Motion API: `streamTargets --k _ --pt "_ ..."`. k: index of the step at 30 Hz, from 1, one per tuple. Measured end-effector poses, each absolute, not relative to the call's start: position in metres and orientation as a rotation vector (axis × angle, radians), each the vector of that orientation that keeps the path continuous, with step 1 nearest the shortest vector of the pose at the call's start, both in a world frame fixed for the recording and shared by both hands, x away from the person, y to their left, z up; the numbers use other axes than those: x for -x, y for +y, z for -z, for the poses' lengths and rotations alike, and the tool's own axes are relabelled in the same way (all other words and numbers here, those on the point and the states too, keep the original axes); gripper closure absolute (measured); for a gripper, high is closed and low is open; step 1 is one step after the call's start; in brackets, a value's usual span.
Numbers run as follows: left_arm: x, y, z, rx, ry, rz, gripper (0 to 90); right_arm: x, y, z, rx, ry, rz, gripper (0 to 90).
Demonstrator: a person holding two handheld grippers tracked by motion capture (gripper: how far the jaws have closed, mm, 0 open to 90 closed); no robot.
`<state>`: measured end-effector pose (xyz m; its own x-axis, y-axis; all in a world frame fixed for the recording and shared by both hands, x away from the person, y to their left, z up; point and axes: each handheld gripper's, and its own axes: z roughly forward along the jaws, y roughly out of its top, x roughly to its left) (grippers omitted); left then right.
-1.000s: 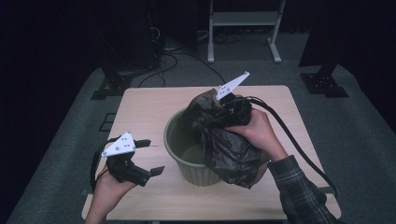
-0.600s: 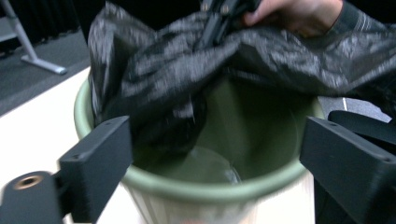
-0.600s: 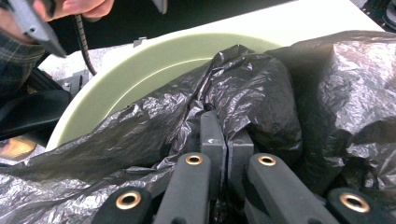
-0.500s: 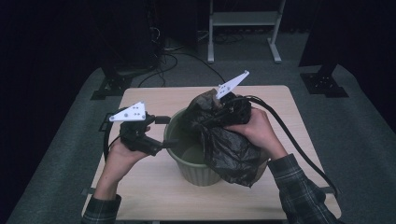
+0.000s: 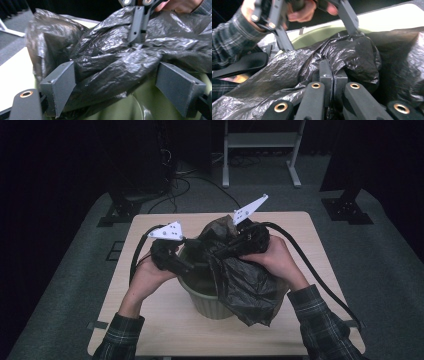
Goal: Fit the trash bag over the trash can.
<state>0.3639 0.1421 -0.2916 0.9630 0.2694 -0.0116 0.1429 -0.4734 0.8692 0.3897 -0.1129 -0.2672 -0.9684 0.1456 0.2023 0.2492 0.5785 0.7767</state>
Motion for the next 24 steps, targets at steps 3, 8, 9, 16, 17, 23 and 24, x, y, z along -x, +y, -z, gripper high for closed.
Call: streamTargets --k 3,8,9,16,17,23,24 --pt "-0.366 0.140 0.294 -2.091 0.264 -0.120 27.7 -0.389 -0.111 0.268 0.321 -2.675 1.352 88.7" --pt "-0.365 0.140 0.295 -2.151 0.228 -0.098 78.8 -0.390 -0.111 0.268 0.324 -2.679 1.369 80.1" --pt "-0.365 0.140 0.295 -2.151 0.228 -0.098 83.2 -0.390 -0.111 0.268 0.335 -2.685 1.372 74.1" --pt "-0.365 0.150 0.293 -2.154 0.297 -0.106 85.6 -0.390 -0.122 0.262 0.400 -2.735 1.375 56.8" --pt "-0.365 0.152 0.292 -2.152 0.303 -0.107 85.6 -0.388 -0.126 0.259 0.406 -2.758 1.374 54.7" --pt "-0.367 0.161 0.293 -2.129 0.356 -0.114 85.6 -0.384 -0.151 0.257 0.452 -2.758 1.418 52.1" --pt "-0.369 0.165 0.294 -2.123 0.376 -0.115 85.6 -0.383 -0.158 0.257 0.466 -2.758 1.428 51.7"
